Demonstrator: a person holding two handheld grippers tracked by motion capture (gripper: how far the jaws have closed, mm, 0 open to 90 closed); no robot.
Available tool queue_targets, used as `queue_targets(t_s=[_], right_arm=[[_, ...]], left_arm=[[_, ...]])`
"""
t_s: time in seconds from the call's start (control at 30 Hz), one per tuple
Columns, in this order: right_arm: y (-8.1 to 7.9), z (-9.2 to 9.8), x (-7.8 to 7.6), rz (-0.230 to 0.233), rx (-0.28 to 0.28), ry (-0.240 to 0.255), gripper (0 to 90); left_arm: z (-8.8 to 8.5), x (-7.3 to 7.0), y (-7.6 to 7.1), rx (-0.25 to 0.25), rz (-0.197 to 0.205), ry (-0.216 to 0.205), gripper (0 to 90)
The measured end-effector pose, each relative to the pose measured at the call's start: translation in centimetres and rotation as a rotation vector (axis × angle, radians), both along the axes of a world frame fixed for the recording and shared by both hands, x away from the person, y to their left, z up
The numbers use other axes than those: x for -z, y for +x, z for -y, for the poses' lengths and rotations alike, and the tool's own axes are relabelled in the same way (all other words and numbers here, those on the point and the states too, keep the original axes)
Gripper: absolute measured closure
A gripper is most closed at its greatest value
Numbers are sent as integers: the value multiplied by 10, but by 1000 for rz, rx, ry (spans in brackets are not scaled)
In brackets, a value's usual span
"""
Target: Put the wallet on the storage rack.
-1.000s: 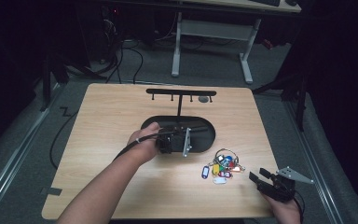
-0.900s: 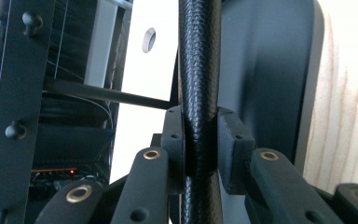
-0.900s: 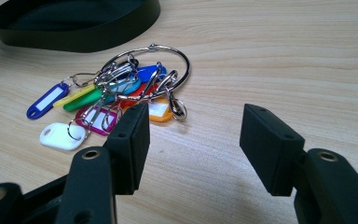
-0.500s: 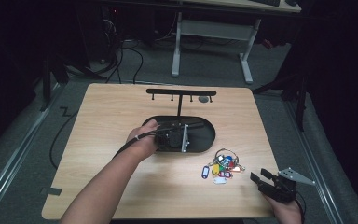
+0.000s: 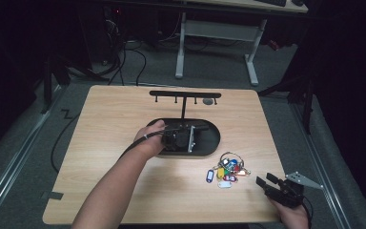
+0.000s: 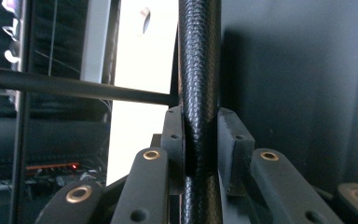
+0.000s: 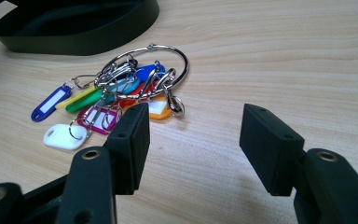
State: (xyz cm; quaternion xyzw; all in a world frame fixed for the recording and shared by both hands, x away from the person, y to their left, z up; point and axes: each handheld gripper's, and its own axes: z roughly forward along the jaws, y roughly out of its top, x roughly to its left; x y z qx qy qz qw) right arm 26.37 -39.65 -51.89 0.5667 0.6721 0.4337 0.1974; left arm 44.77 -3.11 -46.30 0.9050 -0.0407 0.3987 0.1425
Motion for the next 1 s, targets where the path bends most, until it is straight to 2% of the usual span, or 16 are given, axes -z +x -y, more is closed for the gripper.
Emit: queue_targets(t_s=[0.27, 0.37, 0.47, 0.5, 0.53, 0.63, 0.73, 0.77, 0.83, 1.0], right_arm=[[1, 0, 1, -1, -4, 3, 432], [1, 0, 0, 2, -9, 1, 432], [0, 0, 0, 3, -8, 0, 432], [0, -1, 0, 5, -10, -2, 432], [0, -1, 0, 3, -9, -2, 432], [0, -2, 0, 1, -9, -4, 432], [1, -2, 0, 3, -12, -9, 432], [1, -2, 0, 2, -11, -8, 432], [1, -2, 1, 0, -12, -9, 432], [3, -2, 1, 0, -18, -20, 432]], left_arm=[[8, 19, 2, 25, 11, 35, 747], [9, 21, 1, 33, -9, 52, 744], [9, 22, 0, 30, -55, 61, 735], [9, 23, 0, 25, -89, 49, 728], [10, 24, 0, 26, -119, 54, 719], [12, 28, 0, 25, -185, 63, 687], [11, 28, 1, 5, -247, 24, 637], [10, 27, 0, 3, -249, 23, 613], [7, 21, -1, 0, -264, -12, 583], [-7, 4, -3, -39, -298, -121, 609]])
